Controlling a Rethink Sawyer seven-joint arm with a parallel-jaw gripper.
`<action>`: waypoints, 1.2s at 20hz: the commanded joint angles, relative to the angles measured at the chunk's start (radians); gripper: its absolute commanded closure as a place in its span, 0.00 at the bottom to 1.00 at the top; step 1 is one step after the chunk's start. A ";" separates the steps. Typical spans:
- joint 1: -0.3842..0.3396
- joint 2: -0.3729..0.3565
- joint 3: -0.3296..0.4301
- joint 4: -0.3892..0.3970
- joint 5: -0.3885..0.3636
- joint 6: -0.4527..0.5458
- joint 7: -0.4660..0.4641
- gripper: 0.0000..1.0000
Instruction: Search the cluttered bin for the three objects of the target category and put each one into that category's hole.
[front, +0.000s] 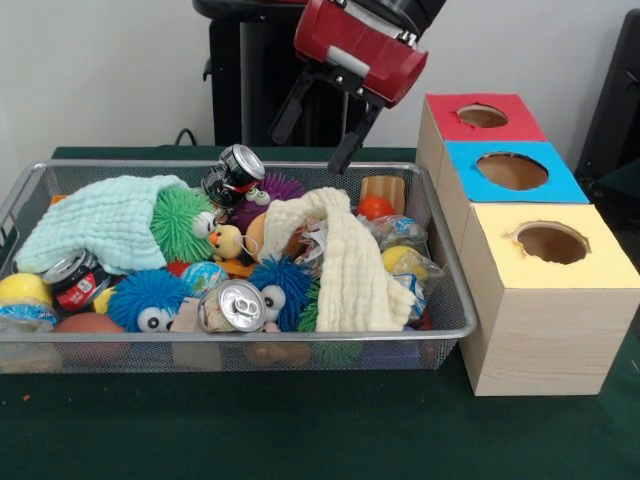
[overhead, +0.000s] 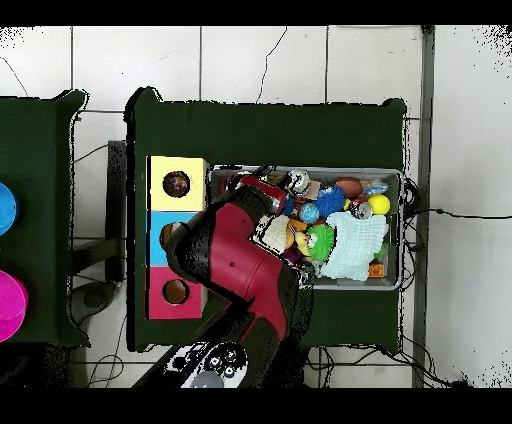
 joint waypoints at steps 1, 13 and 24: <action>-0.057 0.084 0.213 0.085 -0.051 -0.150 0.264 0.00; 0.019 0.244 0.152 0.068 0.158 -0.175 0.277 0.00; 0.033 0.287 0.130 0.031 0.209 0.070 0.192 0.00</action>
